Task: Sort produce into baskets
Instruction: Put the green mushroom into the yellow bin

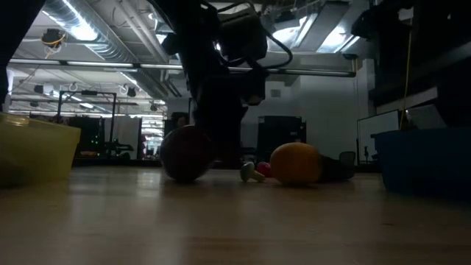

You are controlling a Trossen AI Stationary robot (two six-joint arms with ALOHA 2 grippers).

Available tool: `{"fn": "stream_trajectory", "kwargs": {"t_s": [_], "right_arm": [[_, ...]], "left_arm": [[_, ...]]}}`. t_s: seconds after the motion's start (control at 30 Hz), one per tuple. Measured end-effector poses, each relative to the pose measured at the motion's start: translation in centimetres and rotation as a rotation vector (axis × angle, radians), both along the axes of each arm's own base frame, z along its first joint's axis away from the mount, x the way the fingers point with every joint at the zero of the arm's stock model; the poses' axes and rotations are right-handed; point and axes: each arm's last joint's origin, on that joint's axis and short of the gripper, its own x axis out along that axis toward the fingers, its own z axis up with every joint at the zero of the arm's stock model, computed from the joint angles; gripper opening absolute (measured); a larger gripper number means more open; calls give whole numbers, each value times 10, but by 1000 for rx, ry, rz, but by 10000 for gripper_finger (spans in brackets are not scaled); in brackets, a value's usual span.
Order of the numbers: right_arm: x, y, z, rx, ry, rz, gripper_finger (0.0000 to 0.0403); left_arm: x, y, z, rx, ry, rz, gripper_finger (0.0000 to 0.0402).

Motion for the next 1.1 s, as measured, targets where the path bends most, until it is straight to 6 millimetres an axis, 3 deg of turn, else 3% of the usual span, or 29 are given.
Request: {"fn": "stream_trajectory", "kwargs": {"t_s": [0.33,0.57,0.73,1.1], "right_arm": [[0,0,0,0,-1,0,273],[0,0,0,1,-3,0,273],[0,0,0,2,-4,0,273],[1,0,0,4,-12,0,273]], "left_arm": [[8,4,3,77,-93,-16,235],[12,1,-17,80,-55,-25,235],[12,1,-19,86,-44,-21,229],[12,7,-18,103,-43,-6,112]]}}
